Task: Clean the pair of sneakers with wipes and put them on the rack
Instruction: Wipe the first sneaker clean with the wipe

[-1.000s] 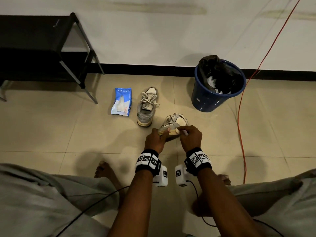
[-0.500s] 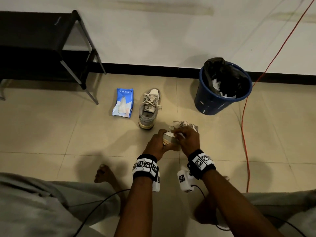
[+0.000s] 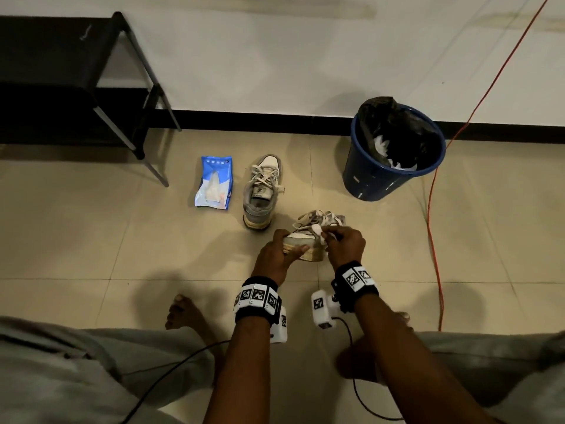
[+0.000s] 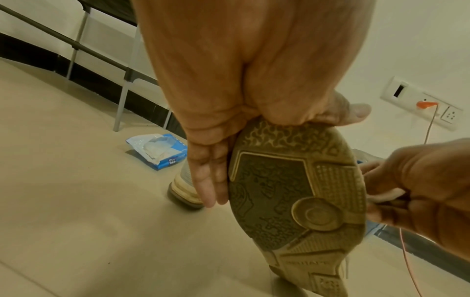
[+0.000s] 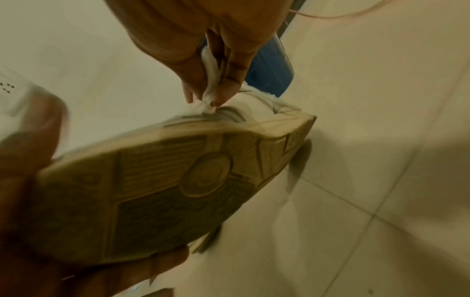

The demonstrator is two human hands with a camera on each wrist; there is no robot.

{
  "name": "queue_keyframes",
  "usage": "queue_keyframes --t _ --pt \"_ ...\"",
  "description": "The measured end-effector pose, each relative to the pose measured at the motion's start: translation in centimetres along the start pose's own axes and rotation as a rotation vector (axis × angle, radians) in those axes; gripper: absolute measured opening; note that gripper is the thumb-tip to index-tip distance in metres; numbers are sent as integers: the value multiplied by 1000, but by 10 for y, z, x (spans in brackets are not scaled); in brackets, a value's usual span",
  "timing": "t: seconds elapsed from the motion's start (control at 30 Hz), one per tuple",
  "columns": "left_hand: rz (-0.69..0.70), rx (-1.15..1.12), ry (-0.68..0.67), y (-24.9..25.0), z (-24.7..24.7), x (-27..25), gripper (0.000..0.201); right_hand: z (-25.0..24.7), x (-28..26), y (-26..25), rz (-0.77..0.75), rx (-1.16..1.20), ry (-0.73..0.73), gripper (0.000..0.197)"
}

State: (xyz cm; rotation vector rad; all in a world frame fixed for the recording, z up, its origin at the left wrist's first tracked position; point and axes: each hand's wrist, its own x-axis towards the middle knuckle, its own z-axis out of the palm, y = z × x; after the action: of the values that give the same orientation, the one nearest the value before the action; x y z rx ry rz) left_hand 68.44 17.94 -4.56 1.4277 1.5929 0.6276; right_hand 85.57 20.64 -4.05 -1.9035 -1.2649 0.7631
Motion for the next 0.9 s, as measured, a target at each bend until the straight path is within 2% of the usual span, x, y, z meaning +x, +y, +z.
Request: queue_keyframes --t 0.07,0.13,0.27,0.4,0.47,0.63,0.77,0.8,0.9 --pt "0 6 5 5 2 4 58 -2 12 1 13 -4 27 13" --pt "4 24 25 3 2 5 61 5 -6 -2 2 18 35 15" --pt "-34 22 49 -2 2 6 55 15 -47 -5 -153 129 -21 18" --pt "-88 -3 64 2 3 4 53 7 -4 2 21 18 61 12" --pt "-86 1 69 6 5 4 54 3 -2 3 67 4 85 12" --pt "-39 25 99 5 6 8 59 8 -45 -12 -138 125 -11 15" --pt "-83 7 111 6 6 5 56 4 -13 -1 44 80 64 13" --pt "-90 4 116 7 7 4 56 4 -13 0 50 68 72 13" --pt "-82 7 118 12 7 5 59 3 -35 -10 -95 96 36 16"
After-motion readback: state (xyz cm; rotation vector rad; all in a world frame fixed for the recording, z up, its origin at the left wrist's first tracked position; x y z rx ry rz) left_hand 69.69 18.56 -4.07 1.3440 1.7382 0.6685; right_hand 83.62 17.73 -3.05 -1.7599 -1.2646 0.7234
